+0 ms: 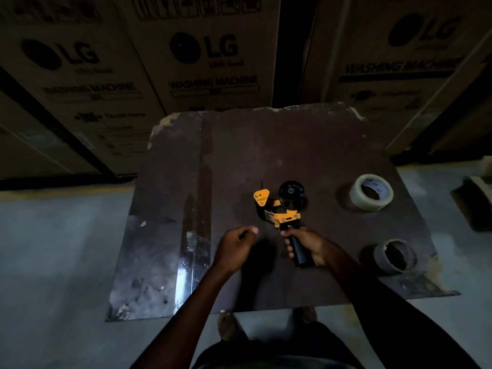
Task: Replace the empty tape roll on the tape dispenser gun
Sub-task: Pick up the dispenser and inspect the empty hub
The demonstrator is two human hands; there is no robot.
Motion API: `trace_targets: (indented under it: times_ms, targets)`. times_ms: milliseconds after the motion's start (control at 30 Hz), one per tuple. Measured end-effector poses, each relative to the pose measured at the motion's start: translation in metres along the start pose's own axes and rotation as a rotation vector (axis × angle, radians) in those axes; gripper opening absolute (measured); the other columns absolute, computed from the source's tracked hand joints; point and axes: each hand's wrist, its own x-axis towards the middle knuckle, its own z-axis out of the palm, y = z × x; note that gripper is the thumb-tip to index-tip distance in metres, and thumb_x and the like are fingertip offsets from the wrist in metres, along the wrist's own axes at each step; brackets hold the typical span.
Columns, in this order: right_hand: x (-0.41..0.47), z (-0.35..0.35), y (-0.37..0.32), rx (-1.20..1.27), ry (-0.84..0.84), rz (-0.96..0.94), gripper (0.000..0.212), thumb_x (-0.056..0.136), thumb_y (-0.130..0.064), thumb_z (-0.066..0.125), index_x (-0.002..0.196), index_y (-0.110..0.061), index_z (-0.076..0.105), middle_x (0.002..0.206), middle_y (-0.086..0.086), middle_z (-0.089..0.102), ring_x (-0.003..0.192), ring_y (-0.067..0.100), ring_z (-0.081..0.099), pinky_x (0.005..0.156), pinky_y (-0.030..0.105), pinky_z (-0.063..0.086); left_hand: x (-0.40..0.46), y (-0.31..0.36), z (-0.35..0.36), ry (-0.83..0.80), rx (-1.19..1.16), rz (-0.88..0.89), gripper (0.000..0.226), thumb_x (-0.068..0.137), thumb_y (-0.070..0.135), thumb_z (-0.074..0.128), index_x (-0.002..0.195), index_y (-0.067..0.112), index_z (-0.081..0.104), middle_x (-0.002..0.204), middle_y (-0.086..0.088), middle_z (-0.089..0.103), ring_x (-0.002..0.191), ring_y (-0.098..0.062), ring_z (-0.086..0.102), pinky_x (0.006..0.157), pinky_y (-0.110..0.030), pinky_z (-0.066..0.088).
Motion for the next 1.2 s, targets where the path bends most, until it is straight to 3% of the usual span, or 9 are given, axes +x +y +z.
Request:
trace_targets:
  times_ms: [167, 233, 400, 567, 800, 967, 1200]
  targets:
    - [-0.020, 0.009, -0.009, 0.085, 0.036, -0.135, 0.012, 0.089, -0.011, 0.063, 0.080, -0.014, 0.057, 0.055, 0.002, 0.052, 0.041, 0.013, 0.046, 0.040, 0.024, 0.041, 0.011, 0.028, 0.003, 0.055, -0.104, -0.026, 0.025, 0.093, 0.034, 0.059, 0.075, 0.020, 0.069, 0.067, 0.006, 0.059, 0.059, -0.001, 0.047, 0.054, -0.015, 0.038]
    - [-0.033, 0.011, -0.022, 0.118, 0.025, -0.195, 0.014, 0.090, -0.012, 0.063, 0.078, -0.015, 0.057, 0.055, 0.002, 0.051, 0.040, 0.013, 0.045, 0.040, 0.024, 0.040, 0.016, 0.045, 0.008, 0.062, -0.165, -0.020, 0.031, 0.090, 0.044, 0.061, 0.071, 0.021, 0.067, 0.068, 0.004, 0.058, 0.063, -0.004, 0.050, 0.061, -0.021, 0.041]
    - [-0.069, 0.012, -0.062, 0.089, 0.017, -0.355, 0.014, 0.089, -0.013, 0.065, 0.077, -0.013, 0.058, 0.056, 0.003, 0.051, 0.042, 0.015, 0.045, 0.043, 0.027, 0.040, 0.028, 0.098, 0.021, 0.019, -0.305, 0.016, 0.041, 0.082, 0.057, 0.063, 0.085, 0.016, 0.063, 0.076, -0.002, 0.056, 0.073, -0.010, 0.057, 0.069, -0.032, 0.043]
    - [-0.107, 0.013, -0.102, 0.061, -0.038, -0.452, 0.013, 0.090, -0.012, 0.065, 0.078, -0.012, 0.059, 0.058, 0.004, 0.052, 0.044, 0.016, 0.046, 0.047, 0.028, 0.040, 0.037, 0.151, 0.025, 0.012, -0.410, 0.062, 0.038, 0.080, 0.053, 0.068, 0.076, 0.016, 0.072, 0.072, 0.000, 0.062, 0.073, -0.012, 0.059, 0.068, -0.031, 0.046]
    - [-0.145, 0.018, -0.140, 0.011, -0.108, -0.581, 0.018, 0.090, -0.013, 0.065, 0.073, -0.014, 0.059, 0.060, 0.005, 0.049, 0.045, 0.017, 0.044, 0.046, 0.028, 0.040, 0.035, 0.200, 0.017, -0.033, -0.438, 0.166, 0.035, 0.087, 0.048, 0.063, 0.093, 0.015, 0.075, 0.093, -0.002, 0.077, 0.093, -0.017, 0.071, 0.080, -0.033, 0.054]
    - [-0.154, 0.022, -0.150, 0.012, -0.112, -0.611, 0.013, 0.090, -0.012, 0.065, 0.078, -0.012, 0.061, 0.059, 0.004, 0.051, 0.046, 0.016, 0.045, 0.047, 0.030, 0.040, 0.033, 0.215, 0.013, -0.022, -0.502, 0.223, 0.034, 0.087, 0.042, 0.065, 0.102, 0.013, 0.073, 0.103, -0.009, 0.076, 0.103, -0.025, 0.070, 0.094, -0.046, 0.051]
    - [-0.154, 0.028, -0.151, 0.008, -0.120, -0.613, 0.010, 0.089, -0.016, 0.067, 0.081, -0.013, 0.063, 0.059, 0.003, 0.053, 0.047, 0.015, 0.047, 0.047, 0.029, 0.041, 0.027, 0.222, 0.010, 0.025, -0.599, 0.231, 0.023, 0.088, 0.030, 0.065, 0.094, 0.010, 0.073, 0.096, -0.011, 0.076, 0.098, -0.026, 0.072, 0.092, -0.040, 0.054]
